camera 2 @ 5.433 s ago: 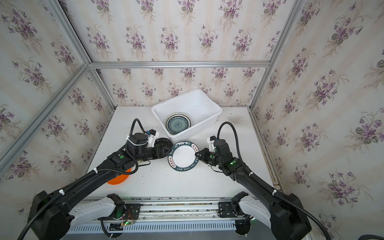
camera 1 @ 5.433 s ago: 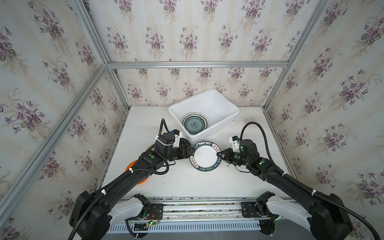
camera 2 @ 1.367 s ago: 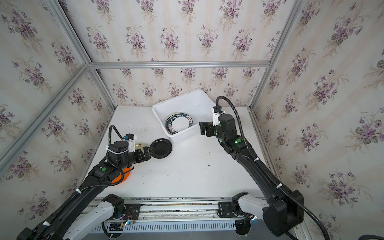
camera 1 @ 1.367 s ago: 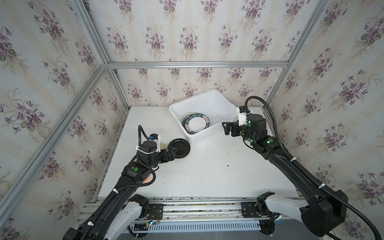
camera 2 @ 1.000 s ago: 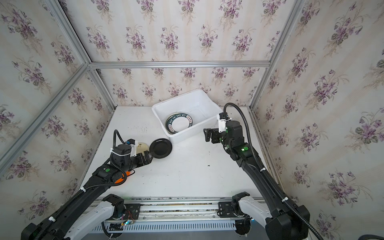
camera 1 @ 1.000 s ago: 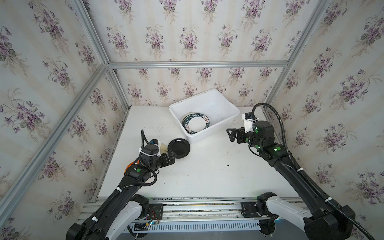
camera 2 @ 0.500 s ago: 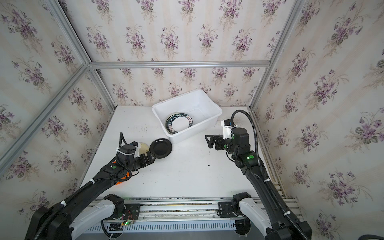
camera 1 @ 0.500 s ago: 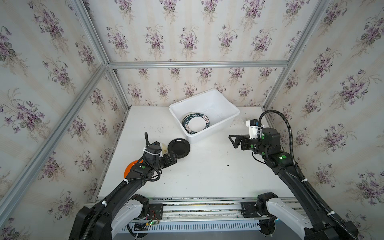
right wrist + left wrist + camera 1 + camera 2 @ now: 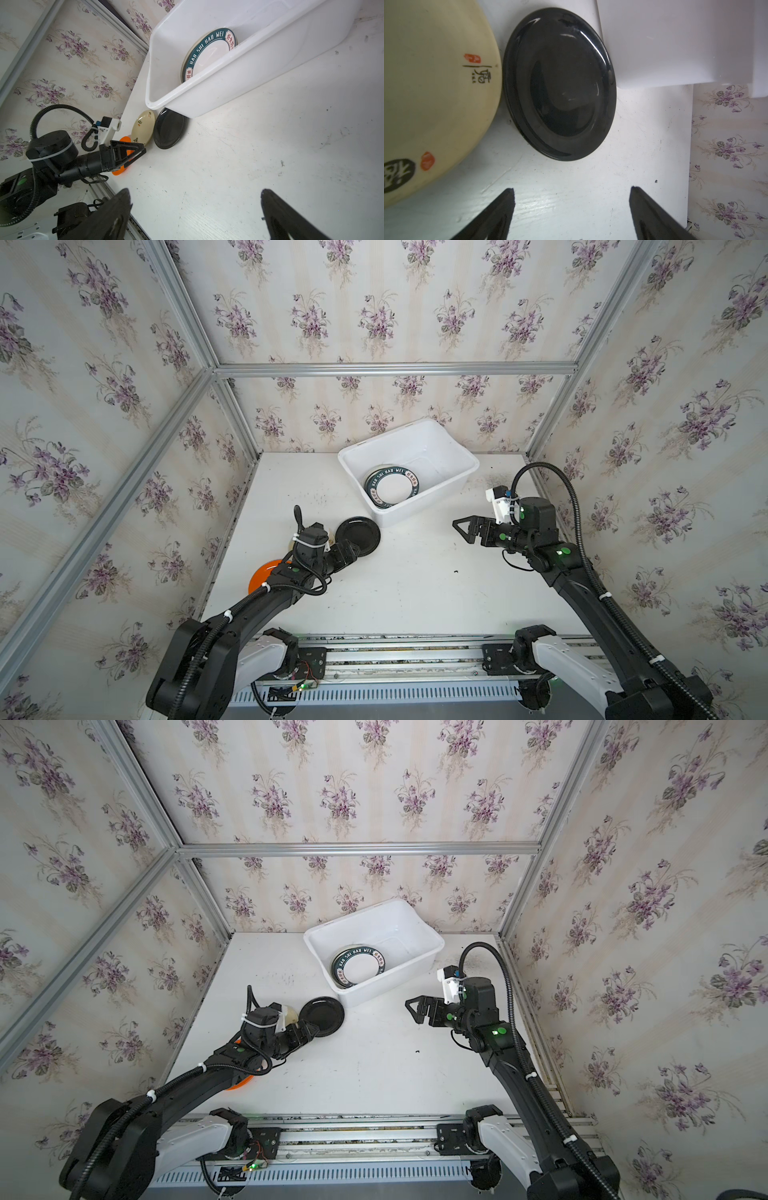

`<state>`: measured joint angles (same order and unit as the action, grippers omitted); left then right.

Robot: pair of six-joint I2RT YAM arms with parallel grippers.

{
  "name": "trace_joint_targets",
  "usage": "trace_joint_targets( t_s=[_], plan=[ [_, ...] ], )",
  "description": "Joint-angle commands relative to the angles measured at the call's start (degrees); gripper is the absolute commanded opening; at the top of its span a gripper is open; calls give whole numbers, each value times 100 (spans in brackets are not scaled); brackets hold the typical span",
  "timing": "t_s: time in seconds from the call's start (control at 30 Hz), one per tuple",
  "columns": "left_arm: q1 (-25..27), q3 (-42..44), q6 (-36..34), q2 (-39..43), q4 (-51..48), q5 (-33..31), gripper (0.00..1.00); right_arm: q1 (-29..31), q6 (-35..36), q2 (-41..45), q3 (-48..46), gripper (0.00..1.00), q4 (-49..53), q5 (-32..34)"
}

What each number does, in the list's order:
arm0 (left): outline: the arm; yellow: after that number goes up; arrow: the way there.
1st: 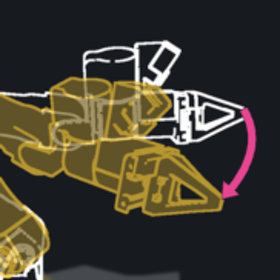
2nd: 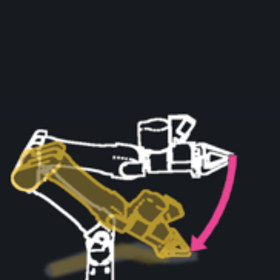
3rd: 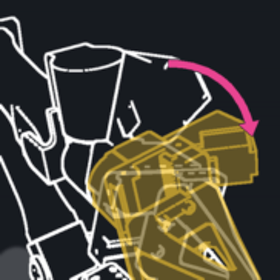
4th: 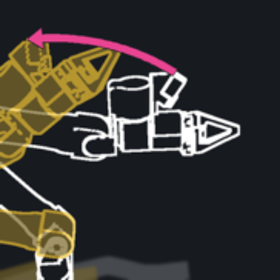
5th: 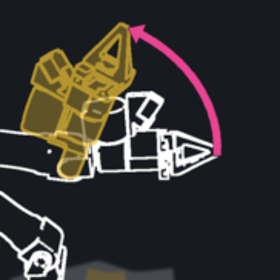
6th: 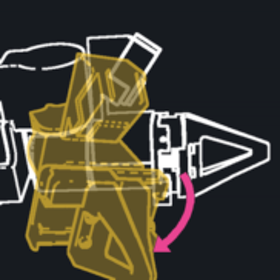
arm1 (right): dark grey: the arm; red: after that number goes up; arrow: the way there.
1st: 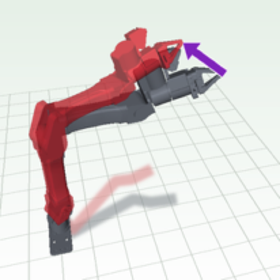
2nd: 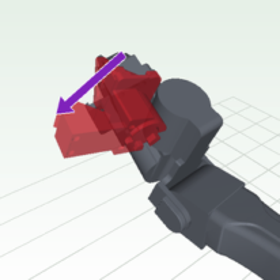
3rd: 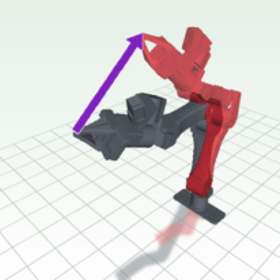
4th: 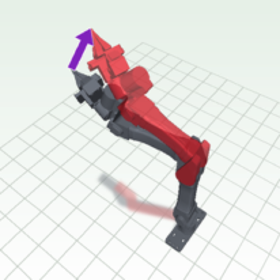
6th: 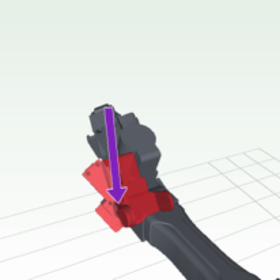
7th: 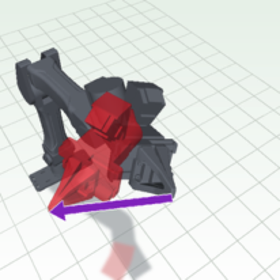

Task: Place the plates into the plastic bin on the countertop
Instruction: 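Withdraw the right gripper from the bin while the left gripper moves to the black plate, then close the left gripper on the black plate's edge nearest the robot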

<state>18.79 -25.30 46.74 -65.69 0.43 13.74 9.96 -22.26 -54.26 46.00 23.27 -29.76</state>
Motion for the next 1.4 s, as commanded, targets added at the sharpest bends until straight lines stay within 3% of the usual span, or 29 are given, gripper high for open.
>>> trace_joint_targets(
  t_s=[0.0,0.6,1.17,1.37],
  plan=[
    [2,-44,160,-128,352,17,85,-2,170,-41,-44,100,142,41],
    [72,-160,252,-870,512,-473,70,-2,250,28,-77,100,103,424],
    [176,-357,106,-1483,585,-829,67,-6,-21,56,-284,99,-123,433],
    [178,-405,160,-1713,700,-837,61,-8,22,71,-254,99,-77,334]
  ],
)
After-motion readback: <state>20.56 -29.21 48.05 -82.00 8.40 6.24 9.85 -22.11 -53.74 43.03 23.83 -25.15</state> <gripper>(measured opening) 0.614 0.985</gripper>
